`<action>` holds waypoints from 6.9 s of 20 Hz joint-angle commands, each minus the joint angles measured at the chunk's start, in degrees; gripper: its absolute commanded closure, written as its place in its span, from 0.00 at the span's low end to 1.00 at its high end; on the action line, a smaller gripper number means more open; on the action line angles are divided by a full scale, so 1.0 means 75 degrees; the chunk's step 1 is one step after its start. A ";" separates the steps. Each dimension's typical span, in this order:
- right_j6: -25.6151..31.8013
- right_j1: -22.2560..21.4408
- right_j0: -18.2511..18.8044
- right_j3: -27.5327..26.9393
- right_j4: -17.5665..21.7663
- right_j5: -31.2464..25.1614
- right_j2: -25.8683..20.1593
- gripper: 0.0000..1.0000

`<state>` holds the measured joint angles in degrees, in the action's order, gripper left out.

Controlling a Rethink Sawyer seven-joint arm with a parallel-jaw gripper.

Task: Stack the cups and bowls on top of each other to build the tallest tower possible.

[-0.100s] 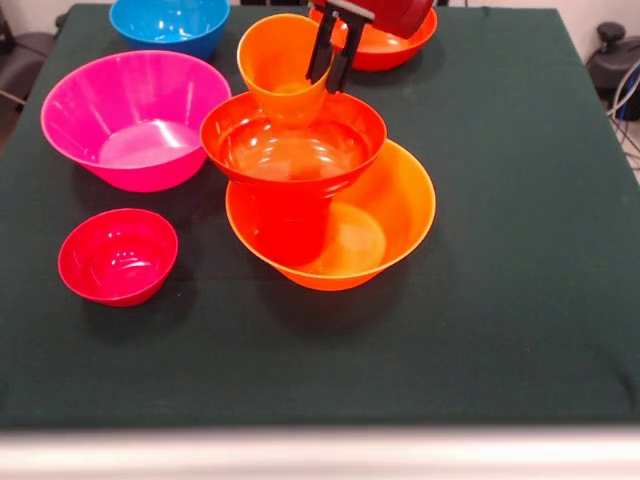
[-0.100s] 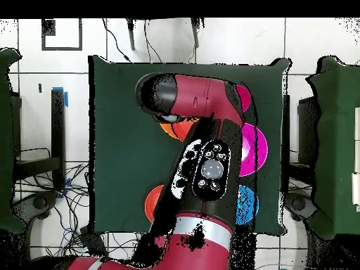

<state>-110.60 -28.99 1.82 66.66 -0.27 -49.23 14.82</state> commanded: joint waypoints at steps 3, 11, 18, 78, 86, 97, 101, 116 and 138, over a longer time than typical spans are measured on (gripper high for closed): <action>-0.1247 -0.0063 0.0005 0.0647 -0.0067 0.1080 -0.0434 1.00; -0.1297 -0.0061 -0.0007 0.0927 -0.0125 0.1686 -0.0448 1.00; -0.1368 -0.0040 -0.0111 0.1043 -0.0125 0.2030 -0.0338 1.00; -0.1087 -0.0472 0.0013 0.2699 -0.0515 0.3564 -0.0505 1.00; -0.1097 -0.0307 0.0077 0.2602 -0.0500 0.3697 -0.0562 1.00; -0.1141 -0.0142 0.0026 0.2225 -0.0589 0.3513 -0.0532 1.00; -0.1155 -0.0067 0.0027 0.2121 -0.0606 0.3562 -0.0521 1.00; -0.1150 0.0186 0.0028 0.1706 -0.0558 0.3887 -0.0517 1.00; -0.1384 0.0297 -0.0282 0.1671 -0.0846 0.3509 -0.0243 1.00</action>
<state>-110.97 -29.56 1.18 81.02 -4.60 -20.22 16.26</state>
